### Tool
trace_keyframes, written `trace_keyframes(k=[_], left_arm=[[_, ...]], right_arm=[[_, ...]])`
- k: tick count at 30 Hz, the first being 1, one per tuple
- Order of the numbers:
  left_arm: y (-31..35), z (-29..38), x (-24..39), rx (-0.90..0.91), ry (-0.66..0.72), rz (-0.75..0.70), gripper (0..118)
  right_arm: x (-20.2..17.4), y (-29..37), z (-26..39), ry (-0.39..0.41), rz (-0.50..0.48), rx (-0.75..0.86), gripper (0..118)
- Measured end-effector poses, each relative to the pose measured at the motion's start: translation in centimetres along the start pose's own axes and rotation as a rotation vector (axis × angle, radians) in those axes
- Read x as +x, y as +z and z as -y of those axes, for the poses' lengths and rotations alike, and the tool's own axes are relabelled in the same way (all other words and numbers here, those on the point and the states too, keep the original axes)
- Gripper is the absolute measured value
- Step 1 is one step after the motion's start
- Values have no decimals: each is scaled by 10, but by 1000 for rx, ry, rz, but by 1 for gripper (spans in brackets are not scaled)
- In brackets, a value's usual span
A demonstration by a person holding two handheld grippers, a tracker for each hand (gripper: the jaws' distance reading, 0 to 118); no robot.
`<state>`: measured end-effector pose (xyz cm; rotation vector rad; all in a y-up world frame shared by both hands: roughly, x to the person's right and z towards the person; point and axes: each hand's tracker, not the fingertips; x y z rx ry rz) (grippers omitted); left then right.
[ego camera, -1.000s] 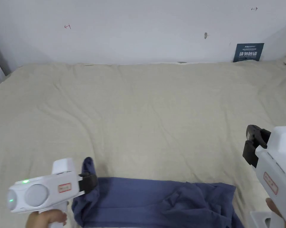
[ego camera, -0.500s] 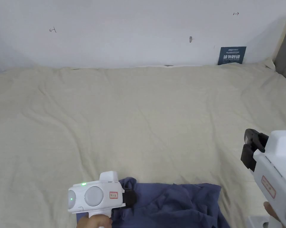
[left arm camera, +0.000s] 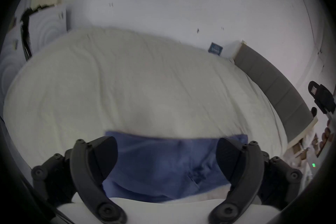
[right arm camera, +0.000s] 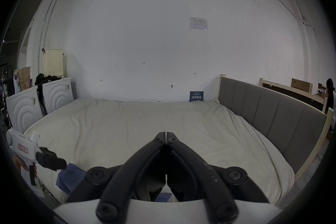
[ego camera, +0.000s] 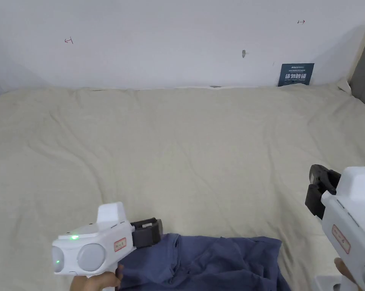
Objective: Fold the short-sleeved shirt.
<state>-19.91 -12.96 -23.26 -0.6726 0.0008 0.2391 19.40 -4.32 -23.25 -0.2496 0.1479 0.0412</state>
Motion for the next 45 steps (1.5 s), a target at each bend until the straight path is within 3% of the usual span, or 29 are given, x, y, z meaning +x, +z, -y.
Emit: trace_keyframes(k=[1,2,3,5,6,18,22,25,33,39,40,43,45], left_arm=[[3,-1,-4,35,-12,-23,103],[5,-1,-7,66,-18,-48,86],[6,0,-9,85,-32,-74,66],[1,2,-12,85,-47,-120,8],[-5,5,-15,59,-42,-125,1],[-64,72,17,-148,-14,19,0],[-86,99,40,-235,-58,59,0],[-87,114,55,-153,-141,-4,0],[-65,87,44,-144,-93,40,0],[-18,34,1,-85,34,149,2],[-12,27,-10,-86,59,165,6],[-1,10,-51,-101,171,201,37],[2,4,-75,-126,235,220,79]], right_arm=[[0,0,0,1,-1,2,2],[0,0,-1,2,-3,3,2],[0,0,-1,2,-4,5,2],[1,1,-1,0,-6,7,2],[1,1,-1,-2,-6,8,2],[8,1,3,-7,4,-8,2],[13,1,6,-10,15,-14,2],[15,1,7,-11,25,-21,2],[16,2,7,-14,24,-22,2],[10,3,1,-1,10,-7,2],[9,3,1,4,10,-6,2],[5,2,1,4,2,-8,2],[2,0,1,4,-3,-10,2]])
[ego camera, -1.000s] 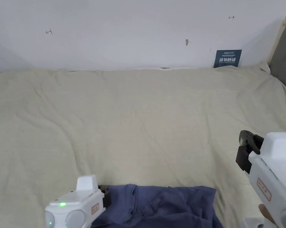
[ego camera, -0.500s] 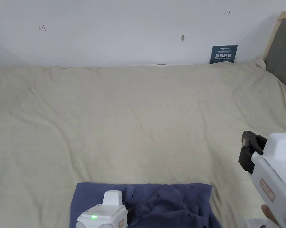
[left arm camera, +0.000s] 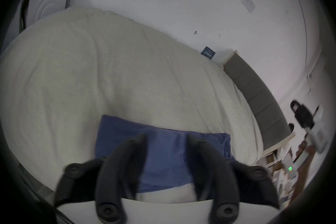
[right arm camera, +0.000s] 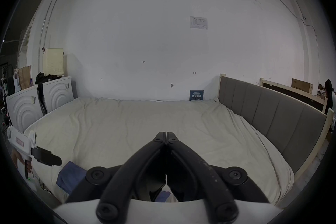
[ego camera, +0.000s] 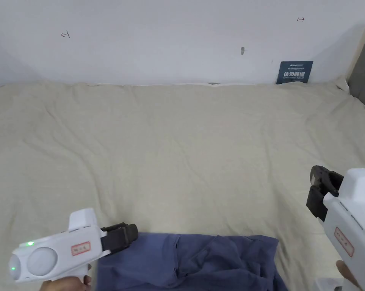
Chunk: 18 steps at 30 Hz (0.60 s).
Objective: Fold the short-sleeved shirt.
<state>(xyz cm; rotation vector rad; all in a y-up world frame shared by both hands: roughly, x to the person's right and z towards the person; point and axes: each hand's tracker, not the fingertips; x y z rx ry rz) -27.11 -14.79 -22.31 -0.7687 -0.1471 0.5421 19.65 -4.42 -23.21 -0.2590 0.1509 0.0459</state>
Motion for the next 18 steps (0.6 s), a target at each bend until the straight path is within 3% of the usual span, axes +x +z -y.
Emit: trace_keyframes(k=[2,12,13,18], left_arm=[[2,-6,-22,-49,55,4,115],[-37,6,-98,-183,213,-13,117],[-41,8,-101,-199,215,-21,113],[-57,19,-104,-223,219,-30,64]], right_arm=[[-2,-1,0,0,-7,-4,2],[-10,-9,2,18,-26,-28,2],[-10,-9,2,21,-25,-30,2],[-8,-13,5,33,-21,-54,2]])
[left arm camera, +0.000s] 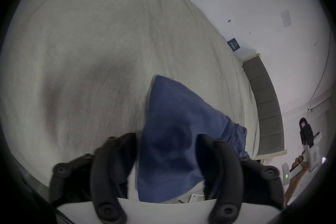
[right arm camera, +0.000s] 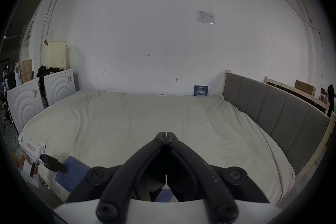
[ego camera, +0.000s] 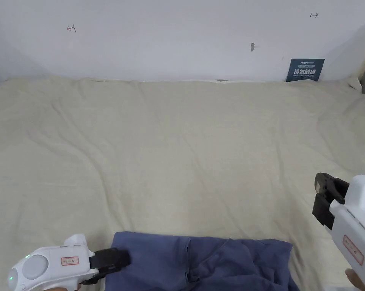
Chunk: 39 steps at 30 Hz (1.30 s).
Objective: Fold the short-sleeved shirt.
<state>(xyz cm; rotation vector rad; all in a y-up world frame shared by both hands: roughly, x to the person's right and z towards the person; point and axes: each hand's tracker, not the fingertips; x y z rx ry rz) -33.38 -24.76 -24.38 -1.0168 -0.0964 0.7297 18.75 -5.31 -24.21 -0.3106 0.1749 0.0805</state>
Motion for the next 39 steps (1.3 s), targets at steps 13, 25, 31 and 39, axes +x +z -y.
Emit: trace_keyframes(k=[13,25,31,39], left_arm=[[22,13,37,81,-186,-63,8],[126,3,30,245,-332,-415,8],[112,17,112,208,-448,-332,8],[15,54,217,10,-651,-226,8]], right_arm=[[-11,-6,-9,-1,-5,14,2],[-15,-2,-14,-7,-53,54,2],[-14,0,-12,-15,-63,60,2],[-2,3,-11,-41,-38,64,2]])
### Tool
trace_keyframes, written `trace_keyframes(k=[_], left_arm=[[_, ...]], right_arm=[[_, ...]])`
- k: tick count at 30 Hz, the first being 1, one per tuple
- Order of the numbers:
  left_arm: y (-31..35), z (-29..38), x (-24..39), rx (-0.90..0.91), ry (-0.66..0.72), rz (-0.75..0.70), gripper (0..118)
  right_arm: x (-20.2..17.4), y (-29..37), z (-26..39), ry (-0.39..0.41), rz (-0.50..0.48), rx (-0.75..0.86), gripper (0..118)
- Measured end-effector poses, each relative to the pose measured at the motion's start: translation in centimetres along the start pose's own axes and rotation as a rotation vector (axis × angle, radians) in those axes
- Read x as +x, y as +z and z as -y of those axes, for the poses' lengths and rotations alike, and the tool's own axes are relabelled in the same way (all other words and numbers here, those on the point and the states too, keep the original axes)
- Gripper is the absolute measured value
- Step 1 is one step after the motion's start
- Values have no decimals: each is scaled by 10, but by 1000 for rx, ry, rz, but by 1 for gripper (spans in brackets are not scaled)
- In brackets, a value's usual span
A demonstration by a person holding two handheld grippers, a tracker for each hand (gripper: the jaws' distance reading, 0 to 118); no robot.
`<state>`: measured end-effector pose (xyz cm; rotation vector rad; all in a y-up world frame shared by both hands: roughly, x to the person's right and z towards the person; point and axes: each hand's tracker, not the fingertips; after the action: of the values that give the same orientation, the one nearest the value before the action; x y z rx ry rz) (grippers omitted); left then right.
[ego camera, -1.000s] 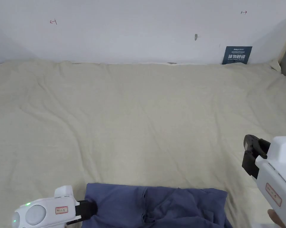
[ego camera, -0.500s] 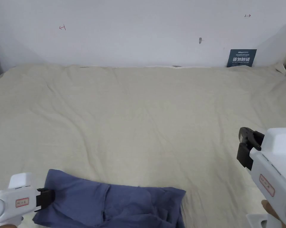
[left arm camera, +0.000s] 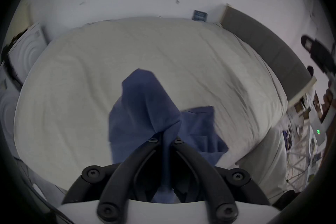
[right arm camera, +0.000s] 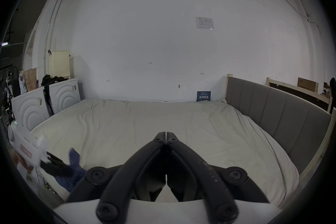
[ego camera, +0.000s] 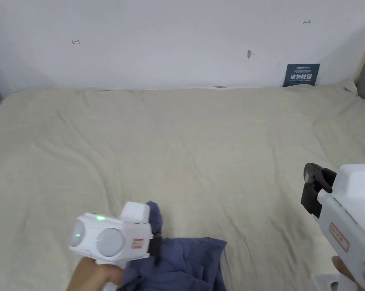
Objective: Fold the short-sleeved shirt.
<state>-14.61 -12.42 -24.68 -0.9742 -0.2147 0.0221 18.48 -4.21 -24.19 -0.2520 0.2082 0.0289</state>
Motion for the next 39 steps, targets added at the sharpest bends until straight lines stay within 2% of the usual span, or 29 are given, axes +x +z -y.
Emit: trace_keyframes(k=[4,7,10,11,14,15,16,18,23,25,27,28,29,30,31,32,33,34,39], left_arm=[[-43,-1,42,-82,5,68,8],[-76,6,64,-134,-17,60,9],[-98,14,73,-169,-21,39,16],[-100,15,73,-174,-8,51,32],[-94,17,73,-161,82,158,112],[-87,16,72,-133,94,168,118],[-79,16,71,-95,99,166,118],[-64,12,68,-29,88,169,112],[-21,6,50,163,83,81,110],[-4,8,41,242,88,38,103],[7,13,32,314,99,-8,82],[10,14,29,328,106,-14,65],[11,16,24,320,106,-8,32],[11,18,21,321,110,-2,9],[7,21,18,322,116,2,1],[3,25,16,323,130,5,1],[-1,29,15,326,148,20,0],[-7,32,15,312,143,26,0],[-48,48,39,253,119,15,0]], right_arm=[[5,-1,1,-7,24,0,2],[7,-2,1,-12,41,-5,2],[8,-3,1,-13,54,-9,2],[8,-3,1,-14,58,-9,2],[8,-5,1,-17,68,-12,2],[7,-6,0,-18,71,-12,2],[6,-8,0,-18,74,-12,2],[4,-9,-1,-21,76,-12,2],[-5,-13,-5,-18,62,-6,2],[-8,-14,-7,-16,55,-3,2],[-10,-16,-8,-13,47,0,2],[-12,-17,-9,-14,44,2,2],[-10,-16,-8,-14,41,4,2],[-10,-16,-8,-14,40,4,2],[-10,-16,-8,-14,37,5,2],[-10,-16,-8,-15,35,5,2],[11,20,0,-15,34,4,2],[16,28,2,-17,32,3,2],[17,28,8,-15,27,-8,2]])
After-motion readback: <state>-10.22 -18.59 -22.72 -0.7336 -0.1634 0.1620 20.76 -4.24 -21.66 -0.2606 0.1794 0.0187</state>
